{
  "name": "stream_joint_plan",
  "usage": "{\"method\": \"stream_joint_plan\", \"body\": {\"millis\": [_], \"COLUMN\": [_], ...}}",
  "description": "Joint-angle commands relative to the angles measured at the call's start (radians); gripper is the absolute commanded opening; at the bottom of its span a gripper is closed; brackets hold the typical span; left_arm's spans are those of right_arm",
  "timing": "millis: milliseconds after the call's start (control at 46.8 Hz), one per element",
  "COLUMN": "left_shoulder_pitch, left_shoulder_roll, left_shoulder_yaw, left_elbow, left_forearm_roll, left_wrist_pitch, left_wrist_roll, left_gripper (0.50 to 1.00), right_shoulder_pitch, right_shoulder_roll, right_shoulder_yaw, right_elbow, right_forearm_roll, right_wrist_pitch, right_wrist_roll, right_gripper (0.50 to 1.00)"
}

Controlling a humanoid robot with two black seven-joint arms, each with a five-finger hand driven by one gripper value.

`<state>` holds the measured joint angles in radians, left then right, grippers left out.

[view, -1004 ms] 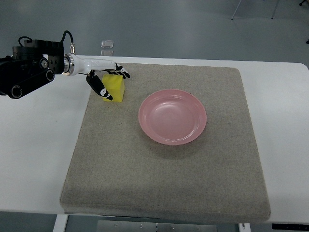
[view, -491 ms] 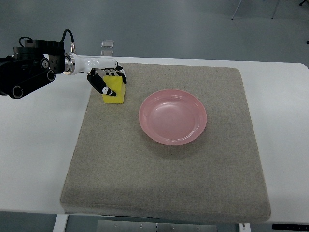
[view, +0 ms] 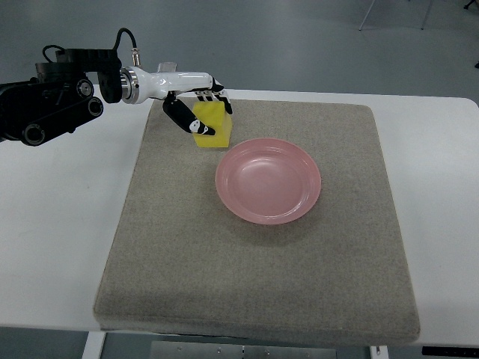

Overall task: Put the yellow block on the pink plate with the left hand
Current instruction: 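Carry the cube with the left hand over the pink plate and lower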

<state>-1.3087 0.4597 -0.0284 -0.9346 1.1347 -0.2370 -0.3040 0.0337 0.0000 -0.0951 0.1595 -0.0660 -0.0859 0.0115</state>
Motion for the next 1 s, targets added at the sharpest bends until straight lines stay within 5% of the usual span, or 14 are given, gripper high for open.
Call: {"method": "stream_joint_plan", "body": {"millis": [0,555,983], "left_shoulder_pitch": [-0.003,0.005,-0.003], "left_shoulder_roll": [-0.004,-0.22,-0.248], "left_shoulder_yaw": [-0.001,0.005,0.081], "left_elbow": [-0.036,0.065,0.068], "left_forearm_roll": [0.002,0.01,0.014], "left_wrist_pitch": [-0.002,0.002,-0.015], "left_wrist_roll": [-0.001,0.0,0.0], "left_gripper": [0.66,0.673,0.707], "right_shoulder_pitch": [0.0,0.0,0.0], "right_shoulder_roll": [0.0,0.0,0.0], "right_shoulder_yaw": [0.0,0.0,0.0], "right_elbow": [0.0,0.0,0.0], "right_forearm_roll": [0.0,0.0,0.0], "right_wrist_pitch": [0.0,0.0,0.0], "right_wrist_roll": [-0.001,-0.001,-0.001], "right_gripper": [0.924,0.924,0.924]}}
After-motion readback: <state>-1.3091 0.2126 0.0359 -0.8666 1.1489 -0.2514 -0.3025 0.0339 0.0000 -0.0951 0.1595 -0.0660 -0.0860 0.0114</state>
